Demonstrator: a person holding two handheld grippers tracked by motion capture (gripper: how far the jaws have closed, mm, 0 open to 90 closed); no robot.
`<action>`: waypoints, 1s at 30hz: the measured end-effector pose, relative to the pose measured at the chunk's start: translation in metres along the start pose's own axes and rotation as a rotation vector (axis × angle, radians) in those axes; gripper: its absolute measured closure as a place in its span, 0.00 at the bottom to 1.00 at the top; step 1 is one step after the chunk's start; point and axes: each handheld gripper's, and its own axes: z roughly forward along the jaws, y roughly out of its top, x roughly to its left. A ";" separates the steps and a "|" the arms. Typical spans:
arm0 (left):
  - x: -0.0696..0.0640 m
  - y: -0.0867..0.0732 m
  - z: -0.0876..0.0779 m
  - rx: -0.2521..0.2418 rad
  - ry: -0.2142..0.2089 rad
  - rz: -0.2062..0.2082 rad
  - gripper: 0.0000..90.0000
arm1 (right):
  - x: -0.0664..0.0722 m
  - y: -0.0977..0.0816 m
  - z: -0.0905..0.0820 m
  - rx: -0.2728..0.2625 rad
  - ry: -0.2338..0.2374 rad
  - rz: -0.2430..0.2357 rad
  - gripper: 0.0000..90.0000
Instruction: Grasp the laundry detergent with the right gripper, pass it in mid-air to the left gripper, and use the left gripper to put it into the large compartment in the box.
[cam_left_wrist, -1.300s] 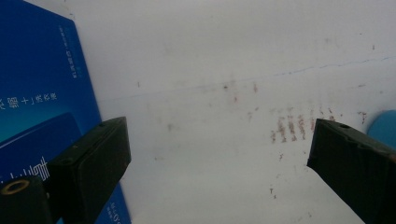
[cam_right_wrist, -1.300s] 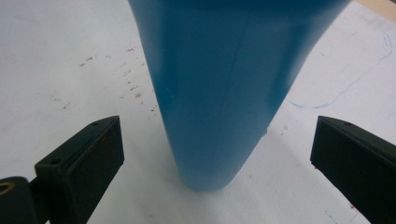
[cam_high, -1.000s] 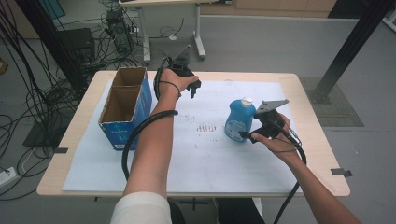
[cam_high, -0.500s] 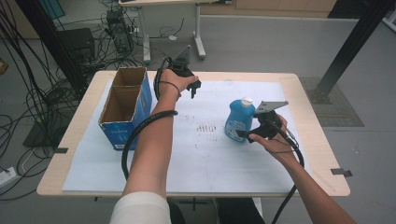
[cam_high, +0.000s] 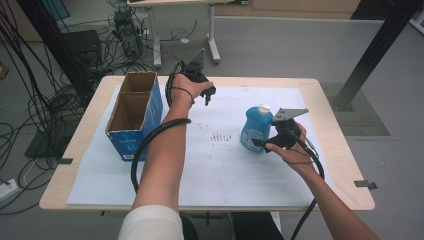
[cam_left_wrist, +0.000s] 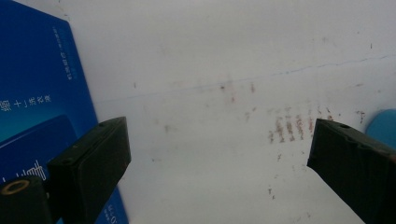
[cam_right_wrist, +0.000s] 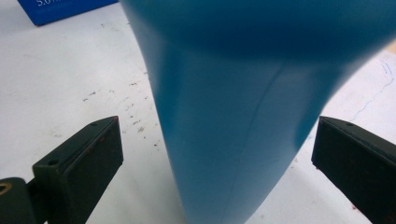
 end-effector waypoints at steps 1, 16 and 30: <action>0.000 0.000 0.000 0.000 0.000 0.000 0.07 | 0.000 0.000 0.000 0.000 0.000 0.000 0.02; -0.002 0.001 -0.002 0.000 0.003 0.007 0.07 | 0.001 0.001 0.000 -0.026 0.007 -0.003 0.02; -0.002 0.001 -0.004 -0.005 0.003 0.011 0.07 | 0.000 0.001 0.002 -0.057 0.018 0.009 0.02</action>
